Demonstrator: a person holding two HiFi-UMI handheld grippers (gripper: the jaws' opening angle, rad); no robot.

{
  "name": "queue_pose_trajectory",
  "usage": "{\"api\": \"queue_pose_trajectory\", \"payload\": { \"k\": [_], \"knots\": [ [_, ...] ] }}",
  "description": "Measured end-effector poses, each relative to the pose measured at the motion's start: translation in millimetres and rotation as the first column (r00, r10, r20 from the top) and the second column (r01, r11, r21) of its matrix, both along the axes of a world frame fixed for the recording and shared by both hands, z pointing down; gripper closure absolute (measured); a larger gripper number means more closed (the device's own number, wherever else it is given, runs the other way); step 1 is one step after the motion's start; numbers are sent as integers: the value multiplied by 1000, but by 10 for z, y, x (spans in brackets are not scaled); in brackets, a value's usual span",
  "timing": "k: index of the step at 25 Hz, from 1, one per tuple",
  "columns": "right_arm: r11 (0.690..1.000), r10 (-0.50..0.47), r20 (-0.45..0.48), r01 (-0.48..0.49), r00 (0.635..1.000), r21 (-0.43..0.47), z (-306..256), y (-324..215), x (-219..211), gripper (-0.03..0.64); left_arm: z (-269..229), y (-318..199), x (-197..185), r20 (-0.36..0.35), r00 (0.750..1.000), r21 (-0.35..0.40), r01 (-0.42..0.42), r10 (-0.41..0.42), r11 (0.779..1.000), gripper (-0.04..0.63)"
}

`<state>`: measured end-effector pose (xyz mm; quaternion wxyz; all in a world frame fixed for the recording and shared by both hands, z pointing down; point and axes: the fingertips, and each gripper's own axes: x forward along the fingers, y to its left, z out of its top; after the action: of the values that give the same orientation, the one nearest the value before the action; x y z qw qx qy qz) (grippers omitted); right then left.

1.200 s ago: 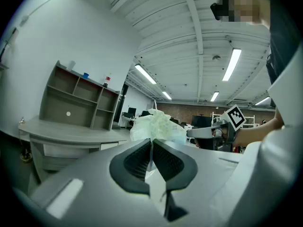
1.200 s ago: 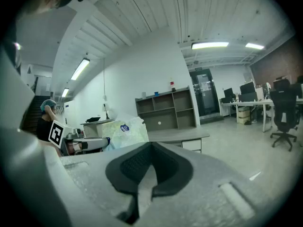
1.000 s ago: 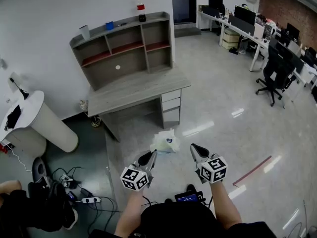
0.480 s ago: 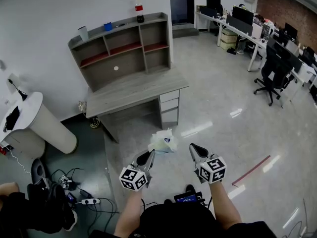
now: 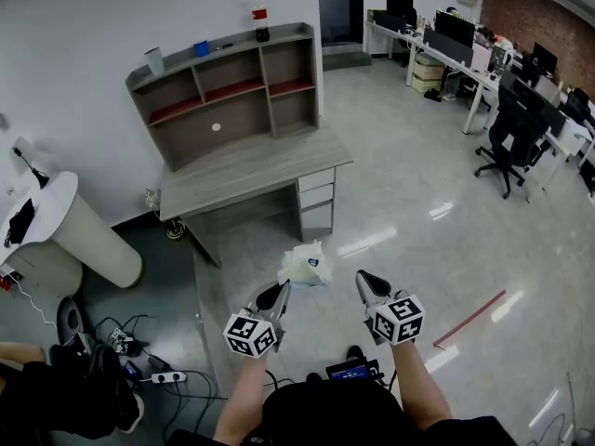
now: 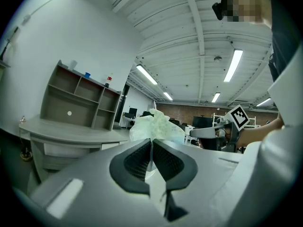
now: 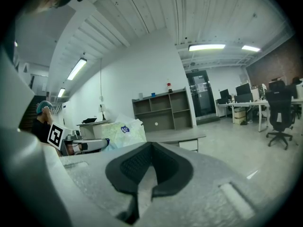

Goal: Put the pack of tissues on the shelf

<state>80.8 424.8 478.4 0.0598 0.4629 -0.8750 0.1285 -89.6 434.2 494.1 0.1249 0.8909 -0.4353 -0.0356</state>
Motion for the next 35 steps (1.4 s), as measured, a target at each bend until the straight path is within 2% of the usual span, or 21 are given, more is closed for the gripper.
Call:
{"api": "queue_pose_trajectory", "payload": {
  "k": [10, 24, 35],
  "knots": [
    [1000, 4, 11, -4, 1000, -26, 27, -128, 130, 617, 68, -110, 71, -8, 1000, -27, 20, -20, 999, 584],
    [998, -29, 34, 31, 999, -51, 76, -717, 546, 617, 99, -665, 531, 3, 999, -49, 50, -50, 998, 584],
    [994, -94, 54, 96, 994, -43, 79, -1289, 986, 617, 36, -1142, 980, 27, 993, -26, 115, -114, 993, 584]
  ]
}}
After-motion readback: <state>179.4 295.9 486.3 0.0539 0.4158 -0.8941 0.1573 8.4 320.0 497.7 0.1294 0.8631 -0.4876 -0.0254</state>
